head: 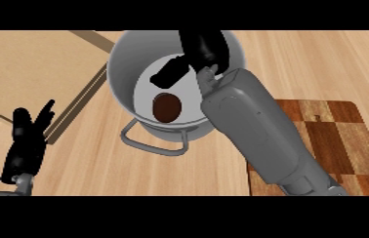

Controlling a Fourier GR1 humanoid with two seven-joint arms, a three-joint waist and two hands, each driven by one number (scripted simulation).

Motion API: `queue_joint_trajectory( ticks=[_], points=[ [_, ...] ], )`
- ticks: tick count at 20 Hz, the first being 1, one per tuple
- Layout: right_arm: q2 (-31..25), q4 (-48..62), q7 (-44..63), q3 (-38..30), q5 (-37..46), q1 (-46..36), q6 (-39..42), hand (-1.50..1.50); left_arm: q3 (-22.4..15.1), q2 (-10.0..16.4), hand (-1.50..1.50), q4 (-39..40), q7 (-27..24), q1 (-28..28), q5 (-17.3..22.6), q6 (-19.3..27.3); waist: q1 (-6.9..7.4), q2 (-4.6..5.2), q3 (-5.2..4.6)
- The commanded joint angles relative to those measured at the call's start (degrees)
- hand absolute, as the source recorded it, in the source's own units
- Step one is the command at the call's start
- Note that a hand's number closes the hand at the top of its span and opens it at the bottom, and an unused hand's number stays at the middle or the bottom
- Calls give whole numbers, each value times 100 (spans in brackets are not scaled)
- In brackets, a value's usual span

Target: Pick the cupcake from the cutting board and place it in the pot

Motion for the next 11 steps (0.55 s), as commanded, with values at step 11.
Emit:
queue_joint_trajectory(
  ticks=[11],
  points=[
    [-272,-345,-1498,-1354,-600,945,-2021,-150,-16,106,0,497,-249,-378,-358,-124,-210,2,4]
  ],
)
